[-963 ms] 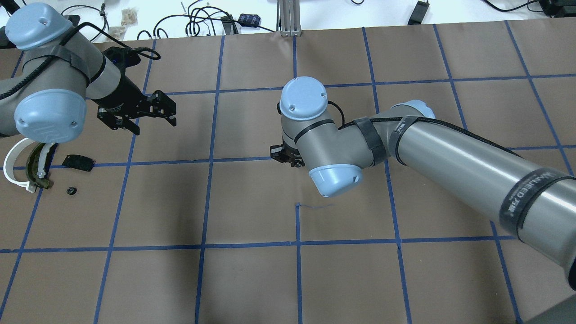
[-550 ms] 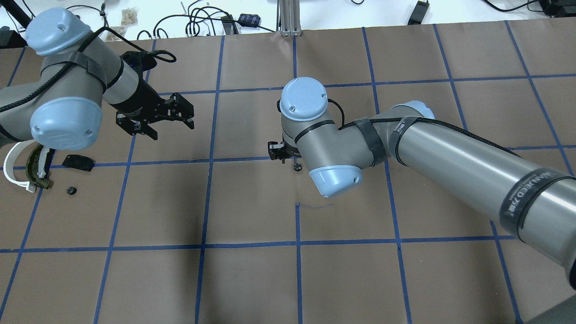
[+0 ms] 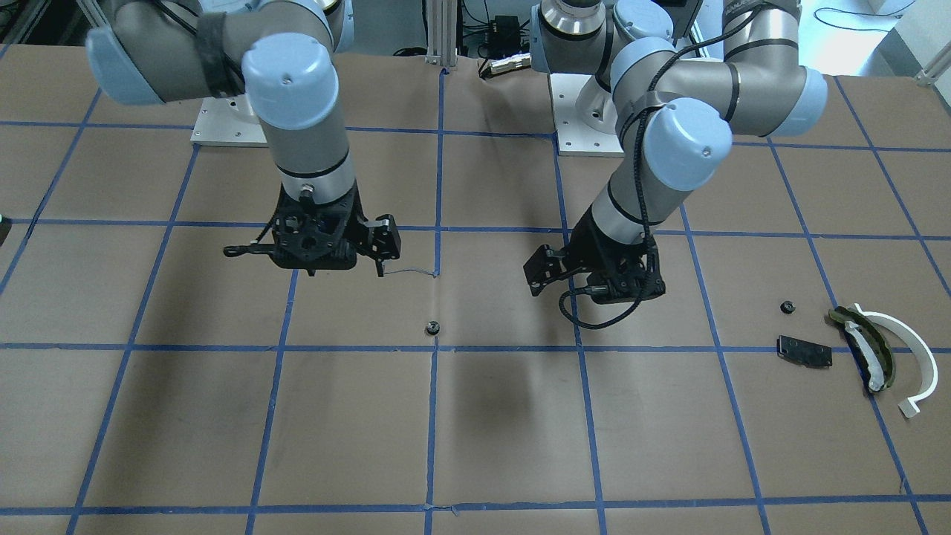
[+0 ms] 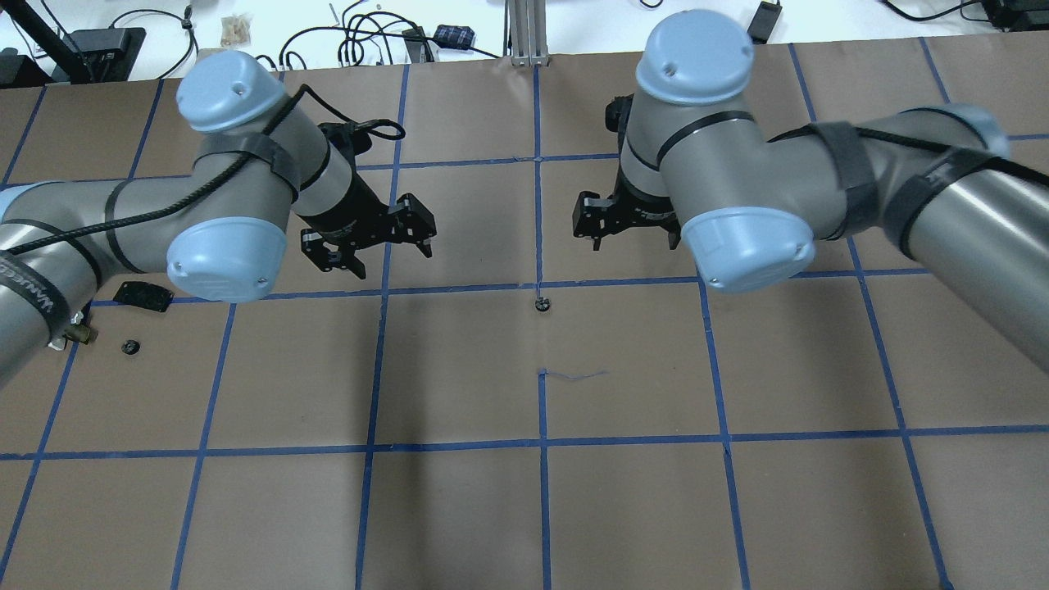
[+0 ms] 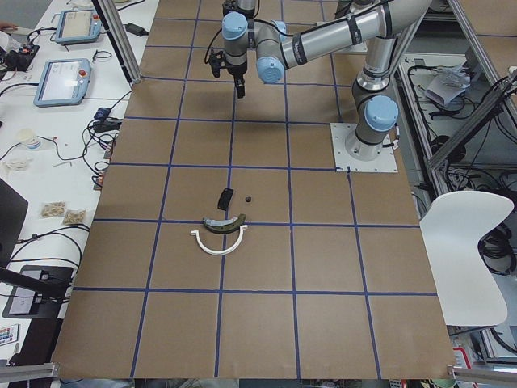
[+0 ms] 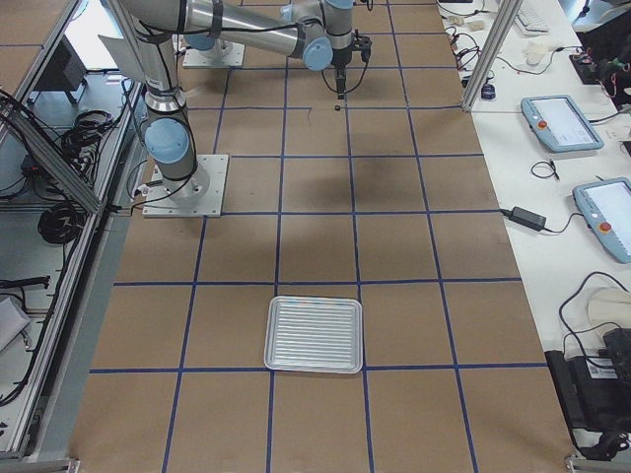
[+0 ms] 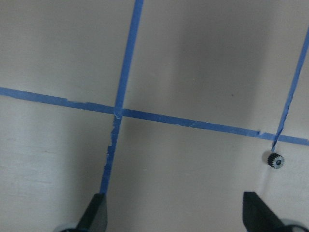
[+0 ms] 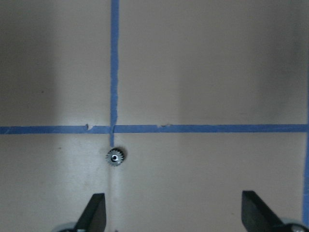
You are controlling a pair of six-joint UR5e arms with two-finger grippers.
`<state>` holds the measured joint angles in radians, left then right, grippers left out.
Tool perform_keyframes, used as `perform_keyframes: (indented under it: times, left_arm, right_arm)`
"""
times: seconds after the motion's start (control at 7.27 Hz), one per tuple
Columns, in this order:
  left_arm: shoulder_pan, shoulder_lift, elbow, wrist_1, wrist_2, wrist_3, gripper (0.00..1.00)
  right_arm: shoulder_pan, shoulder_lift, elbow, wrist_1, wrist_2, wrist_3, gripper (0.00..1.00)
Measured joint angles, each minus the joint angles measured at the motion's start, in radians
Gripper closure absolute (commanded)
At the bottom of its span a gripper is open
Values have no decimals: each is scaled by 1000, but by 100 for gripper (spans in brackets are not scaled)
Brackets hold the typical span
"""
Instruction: Place bearing gear from tray to pile
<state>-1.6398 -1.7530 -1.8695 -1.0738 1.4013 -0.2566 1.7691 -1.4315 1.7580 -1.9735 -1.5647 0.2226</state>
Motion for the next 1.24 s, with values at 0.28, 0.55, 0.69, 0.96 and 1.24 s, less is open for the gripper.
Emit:
perform_keyframes:
  times: [0.28, 0.55, 0.69, 0.96, 1.24]
  left_arm:
    - [-160, -83, 2, 98, 100, -164, 0]
    - [-266, -198, 27, 216, 159, -317, 0]
    - [-300, -248, 61, 248, 166, -362, 0]
    - [-339, -338, 139, 263, 172, -395, 7]
    - [-349, -390, 158, 265, 178, -408, 34]
  right_arm:
    - [-20, -26, -191, 272, 10, -25, 0]
    - [-20, -27, -342, 449, 19, -128, 0]
    - [-26, -27, -355, 465, 18, -199, 0]
    - [-28, -33, -334, 413, 13, -166, 0]
    - [-35, -55, -279, 320, -48, -115, 0]
